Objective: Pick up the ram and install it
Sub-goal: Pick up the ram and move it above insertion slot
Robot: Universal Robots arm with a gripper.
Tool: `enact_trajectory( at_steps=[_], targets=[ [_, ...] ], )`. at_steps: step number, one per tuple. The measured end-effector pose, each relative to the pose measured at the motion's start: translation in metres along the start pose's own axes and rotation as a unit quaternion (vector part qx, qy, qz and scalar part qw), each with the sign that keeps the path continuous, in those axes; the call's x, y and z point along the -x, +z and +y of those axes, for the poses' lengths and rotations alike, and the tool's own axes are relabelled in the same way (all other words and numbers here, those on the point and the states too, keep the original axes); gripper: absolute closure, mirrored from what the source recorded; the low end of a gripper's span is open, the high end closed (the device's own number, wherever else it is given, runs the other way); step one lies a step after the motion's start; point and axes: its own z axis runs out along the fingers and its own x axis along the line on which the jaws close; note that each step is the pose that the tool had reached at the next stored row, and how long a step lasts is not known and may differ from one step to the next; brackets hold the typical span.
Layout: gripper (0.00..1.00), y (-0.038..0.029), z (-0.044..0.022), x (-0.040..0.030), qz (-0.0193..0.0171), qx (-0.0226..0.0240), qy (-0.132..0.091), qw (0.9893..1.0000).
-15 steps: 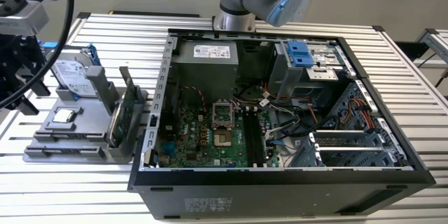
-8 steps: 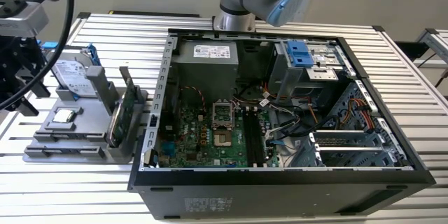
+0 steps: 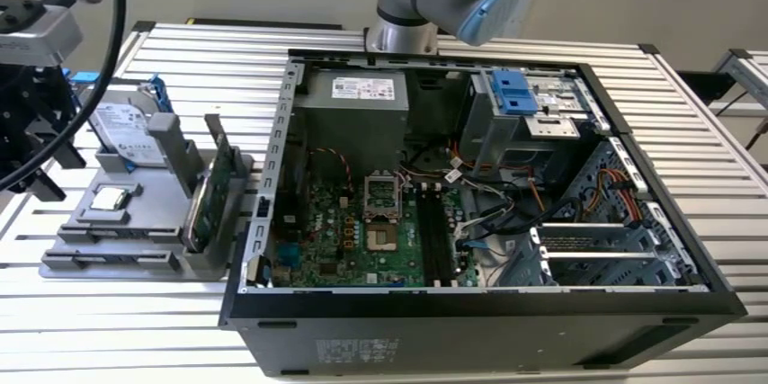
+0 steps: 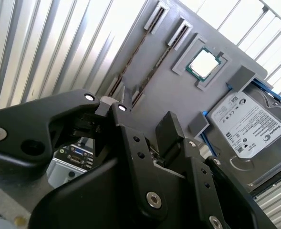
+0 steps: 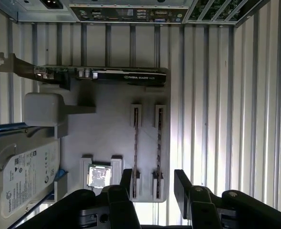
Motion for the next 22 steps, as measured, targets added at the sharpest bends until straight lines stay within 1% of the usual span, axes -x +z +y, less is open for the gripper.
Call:
enact_trajectory(
  at_steps=[22],
  targets=[
    [0.0,0.0075,-0.0002,-0.0001,-0.0027,0.0001,0.0,1.0]
  ],
)
